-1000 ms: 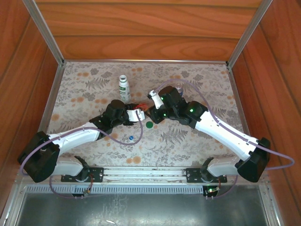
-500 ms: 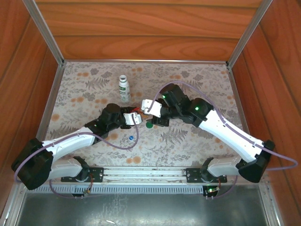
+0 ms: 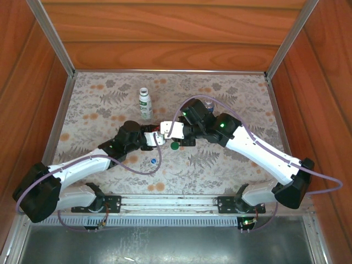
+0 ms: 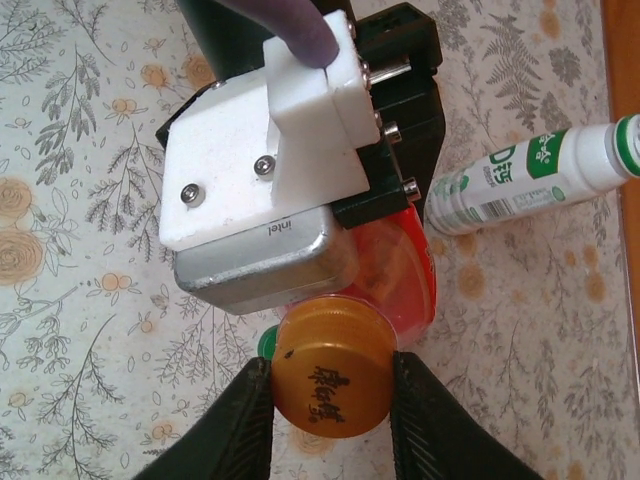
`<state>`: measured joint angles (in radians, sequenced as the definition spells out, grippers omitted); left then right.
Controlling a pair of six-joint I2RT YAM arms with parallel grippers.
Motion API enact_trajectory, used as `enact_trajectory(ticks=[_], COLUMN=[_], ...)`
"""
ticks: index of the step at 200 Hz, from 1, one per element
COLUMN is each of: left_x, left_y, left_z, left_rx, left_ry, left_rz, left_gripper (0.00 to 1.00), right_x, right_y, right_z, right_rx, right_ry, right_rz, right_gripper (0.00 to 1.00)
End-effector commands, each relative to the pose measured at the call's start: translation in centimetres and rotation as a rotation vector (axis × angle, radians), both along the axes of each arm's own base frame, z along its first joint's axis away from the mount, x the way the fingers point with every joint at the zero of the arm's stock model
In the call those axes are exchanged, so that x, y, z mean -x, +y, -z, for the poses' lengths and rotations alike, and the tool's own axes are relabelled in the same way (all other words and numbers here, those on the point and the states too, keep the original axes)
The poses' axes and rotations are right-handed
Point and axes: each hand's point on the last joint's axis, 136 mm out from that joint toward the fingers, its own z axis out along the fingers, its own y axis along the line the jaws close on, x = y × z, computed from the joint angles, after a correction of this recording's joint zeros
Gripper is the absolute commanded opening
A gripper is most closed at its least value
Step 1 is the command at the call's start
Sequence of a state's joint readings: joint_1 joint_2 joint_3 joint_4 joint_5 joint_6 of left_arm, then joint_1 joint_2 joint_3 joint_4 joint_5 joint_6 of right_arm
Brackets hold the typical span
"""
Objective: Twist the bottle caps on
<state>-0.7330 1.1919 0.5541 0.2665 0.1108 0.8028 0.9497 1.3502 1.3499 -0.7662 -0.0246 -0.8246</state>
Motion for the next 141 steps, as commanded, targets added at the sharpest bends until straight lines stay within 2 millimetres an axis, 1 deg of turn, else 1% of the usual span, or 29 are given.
enact_trajectory(ticks=[1, 17, 32, 60, 70, 79, 98, 110, 117, 128, 141], left_x=[0.3, 0.4, 0.1, -1.2, -1.8, -2.3, -3.0, -3.5, -3.7, -4.2, -4.6], left_y=[-0.2, -0.3, -0.2, 0.2, 0.3, 0.2, 0.0, -0.2, -0.2, -0.3, -0.5], left_z=[-0.6, -0.8, -1.1, -2.8, -3.4, -3.6, -3.3, -3.2, -3.2, -3.3, -3.2], left_rx=[0.033, 0.039, 0.043, 0.081, 0.091, 0.089, 0.064, 0.054, 0.049, 0.042, 0.030], left_ry=[0.010, 0.011, 0.005, -0.011, -0.015, -0.019, -0.026, -0.027, -0.031, -0.037, -0.042], left_rz=[0.016, 0.020, 0.009, -0.043, -0.050, -0.056, -0.057, -0.060, -0.065, -0.074, -0.075], left_gripper=[0.52, 0.52, 0.52, 0.52, 0.52, 0.52, 0.52, 0.51, 0.51, 0.51, 0.51], right_x=[0.0, -0.1, -0.6, -2.6, -2.6, -2.6, -1.5, -1.5, -1.9, -2.6, -2.6], right_y=[0.0, 0.1, 0.4, 0.9, 1.0, 1.1, 1.7, 1.9, 1.7, 0.7, -0.2], right_z=[0.2, 0.1, -0.3, -1.8, -1.9, -1.9, -1.9, -2.2, -2.3, -1.7, -0.7], right_rx=[0.022, 0.010, -0.034, -0.203, -0.265, -0.325, -0.412, -0.474, -0.505, -0.518, -0.509], right_ry=[-0.025, -0.024, 0.001, 0.149, 0.232, 0.317, 0.516, 0.627, 0.697, 0.843, 1.029], right_rz=[-0.020, -0.008, 0.063, 0.375, 0.450, 0.512, 0.578, 0.650, 0.733, 0.917, 1.085], right_gripper=[0.27, 0.27, 0.21, 0.10, 0.08, 0.01, 0.00, 0.00, 0.00, 0.00, 0.00])
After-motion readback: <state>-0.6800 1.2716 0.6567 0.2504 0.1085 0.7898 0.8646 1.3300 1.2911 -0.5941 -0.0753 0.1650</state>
